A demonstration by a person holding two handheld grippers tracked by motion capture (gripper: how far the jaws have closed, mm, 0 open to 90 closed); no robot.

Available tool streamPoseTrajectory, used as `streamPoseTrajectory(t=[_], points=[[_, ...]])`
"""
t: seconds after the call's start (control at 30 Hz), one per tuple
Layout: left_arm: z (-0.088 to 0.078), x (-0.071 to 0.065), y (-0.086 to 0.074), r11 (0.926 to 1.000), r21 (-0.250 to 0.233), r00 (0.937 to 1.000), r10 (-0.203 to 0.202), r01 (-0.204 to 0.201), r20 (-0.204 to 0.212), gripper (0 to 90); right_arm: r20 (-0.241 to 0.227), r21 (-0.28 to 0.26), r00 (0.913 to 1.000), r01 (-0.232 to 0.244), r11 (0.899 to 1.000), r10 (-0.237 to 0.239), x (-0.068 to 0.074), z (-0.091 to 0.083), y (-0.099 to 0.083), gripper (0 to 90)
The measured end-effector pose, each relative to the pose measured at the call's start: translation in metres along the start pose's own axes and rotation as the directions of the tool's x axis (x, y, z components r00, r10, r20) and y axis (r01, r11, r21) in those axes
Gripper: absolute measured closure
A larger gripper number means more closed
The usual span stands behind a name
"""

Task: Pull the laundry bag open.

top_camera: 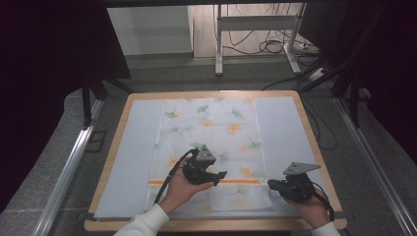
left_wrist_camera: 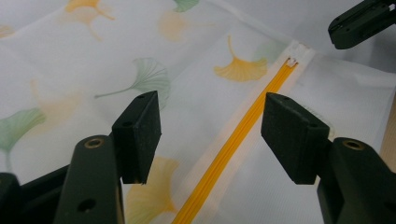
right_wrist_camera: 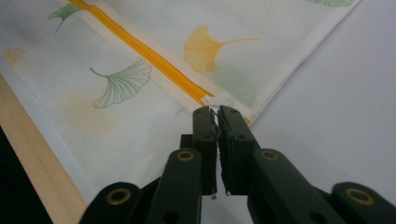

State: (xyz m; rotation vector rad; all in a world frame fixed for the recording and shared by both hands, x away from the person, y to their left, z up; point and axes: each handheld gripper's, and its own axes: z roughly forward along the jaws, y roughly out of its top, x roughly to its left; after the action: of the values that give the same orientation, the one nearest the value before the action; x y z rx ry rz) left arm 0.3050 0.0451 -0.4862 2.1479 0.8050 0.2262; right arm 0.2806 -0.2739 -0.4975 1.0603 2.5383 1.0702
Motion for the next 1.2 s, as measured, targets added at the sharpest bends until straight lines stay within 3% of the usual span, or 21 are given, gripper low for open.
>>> streamPoseTrajectory(t=[0.23,0.4,0.7,1.2], points=[[0.021,-0.007,0.014,0.9999,0.013,0.9993,-0.007,0.007,0.038,37.5,-0.011,0.016,0.9995,0.029,0.999,-0.029,0.011,0.002,-0.004,89.1],[0.038,-0.017,0.025,0.9988,0.047,0.9984,0.013,-0.015,0.054,39.4,-0.005,0.039,0.9983,0.058,0.998,-0.058,0.019,0.006,-0.006,89.0],[0.059,-0.030,0.038,0.9951,0.082,0.9943,0.047,-0.055,0.095,45.1,-0.010,0.048,0.9980,0.063,0.997,-0.063,0.018,0.009,-0.008,89.0],[0.090,-0.042,0.050,0.9905,0.120,0.9890,0.049,-0.066,0.139,47.1,-0.019,0.066,0.9975,0.069,0.995,-0.068,0.019,0.012,-0.008,89.0]])
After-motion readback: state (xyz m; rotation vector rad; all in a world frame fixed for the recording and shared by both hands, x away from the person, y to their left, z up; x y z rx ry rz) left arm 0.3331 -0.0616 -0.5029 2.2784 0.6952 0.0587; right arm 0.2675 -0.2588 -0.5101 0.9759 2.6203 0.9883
